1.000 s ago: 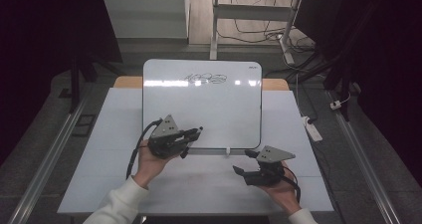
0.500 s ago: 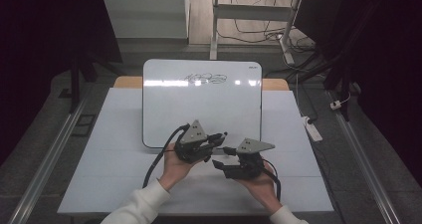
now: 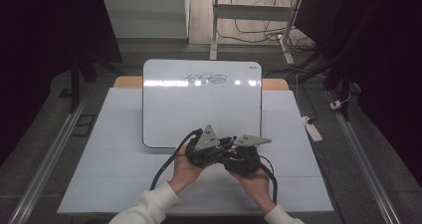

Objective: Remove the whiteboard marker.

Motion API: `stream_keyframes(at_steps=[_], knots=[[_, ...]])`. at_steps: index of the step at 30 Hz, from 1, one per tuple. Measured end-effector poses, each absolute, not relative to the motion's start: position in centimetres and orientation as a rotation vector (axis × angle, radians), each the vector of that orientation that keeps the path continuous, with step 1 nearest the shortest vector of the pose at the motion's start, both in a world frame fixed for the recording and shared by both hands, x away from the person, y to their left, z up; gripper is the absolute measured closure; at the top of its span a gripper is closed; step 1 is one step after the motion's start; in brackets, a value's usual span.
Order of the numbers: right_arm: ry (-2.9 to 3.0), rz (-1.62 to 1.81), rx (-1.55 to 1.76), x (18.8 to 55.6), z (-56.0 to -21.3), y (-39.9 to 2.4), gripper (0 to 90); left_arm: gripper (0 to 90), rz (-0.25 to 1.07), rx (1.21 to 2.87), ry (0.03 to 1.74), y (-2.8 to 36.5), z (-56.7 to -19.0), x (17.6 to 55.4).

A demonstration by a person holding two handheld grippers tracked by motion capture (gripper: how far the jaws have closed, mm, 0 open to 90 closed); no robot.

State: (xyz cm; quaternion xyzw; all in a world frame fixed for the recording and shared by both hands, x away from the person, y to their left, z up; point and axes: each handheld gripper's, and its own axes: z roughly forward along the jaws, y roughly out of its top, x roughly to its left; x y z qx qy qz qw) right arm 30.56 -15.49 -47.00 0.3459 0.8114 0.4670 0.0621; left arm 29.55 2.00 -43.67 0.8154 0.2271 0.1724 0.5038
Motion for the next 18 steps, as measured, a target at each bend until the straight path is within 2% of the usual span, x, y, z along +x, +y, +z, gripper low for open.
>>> stream_keyframes(at_steps=[3,10,15,18], knots=[[2.445,1.410,1.077,30.9,-47.2,-15.8,77.1,80.5,0.415,1.972,0.539,1.8,-43.7,29.4],[2.436,1.424,1.089,31.0,-47.6,-16.0,77.7,74.0,0.352,1.971,0.523,1.5,-43.8,29.5],[2.396,1.454,1.091,31.0,-47.6,-16.5,77.8,53.4,0.350,1.948,0.525,2.2,-43.0,29.1],[2.368,1.478,1.088,31.1,-47.5,-17.1,77.8,44.9,0.393,1.925,0.567,5.2,-41.9,28.3]])
